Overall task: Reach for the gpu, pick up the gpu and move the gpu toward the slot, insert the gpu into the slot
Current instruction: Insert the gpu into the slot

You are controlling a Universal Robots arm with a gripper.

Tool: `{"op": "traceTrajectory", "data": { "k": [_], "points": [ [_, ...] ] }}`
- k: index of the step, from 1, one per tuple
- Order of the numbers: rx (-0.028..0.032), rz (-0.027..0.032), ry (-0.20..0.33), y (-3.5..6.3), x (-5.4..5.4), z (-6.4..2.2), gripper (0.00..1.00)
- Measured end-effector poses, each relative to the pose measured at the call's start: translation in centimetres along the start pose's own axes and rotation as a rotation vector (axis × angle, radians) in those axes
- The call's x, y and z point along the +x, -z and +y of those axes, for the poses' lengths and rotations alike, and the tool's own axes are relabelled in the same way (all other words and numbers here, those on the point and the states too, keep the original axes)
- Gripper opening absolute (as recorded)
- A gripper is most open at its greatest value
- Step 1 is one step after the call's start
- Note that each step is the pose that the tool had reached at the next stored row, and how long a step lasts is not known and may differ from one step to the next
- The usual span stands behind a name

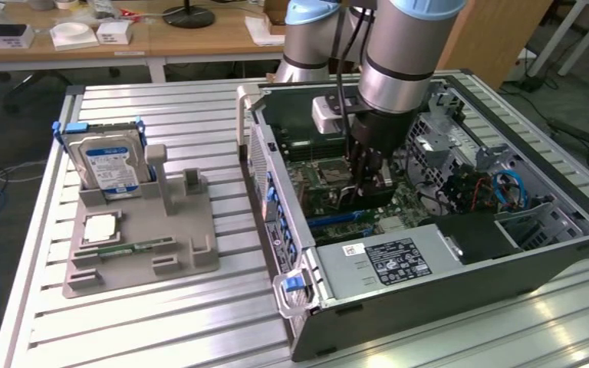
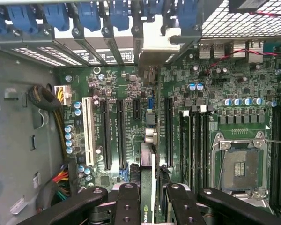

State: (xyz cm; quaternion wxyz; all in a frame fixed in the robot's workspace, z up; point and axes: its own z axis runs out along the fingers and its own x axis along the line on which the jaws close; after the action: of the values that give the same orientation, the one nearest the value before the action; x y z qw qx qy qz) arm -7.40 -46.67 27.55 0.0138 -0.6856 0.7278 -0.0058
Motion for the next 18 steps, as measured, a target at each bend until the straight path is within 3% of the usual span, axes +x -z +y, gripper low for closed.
{"op": "traceTrajectory", "data": {
  "k": [18],
  "points": [
    [0.0000, 0.0000, 0.000, -0.70, 0.2, 1.54, 0.26]
  ]
}}
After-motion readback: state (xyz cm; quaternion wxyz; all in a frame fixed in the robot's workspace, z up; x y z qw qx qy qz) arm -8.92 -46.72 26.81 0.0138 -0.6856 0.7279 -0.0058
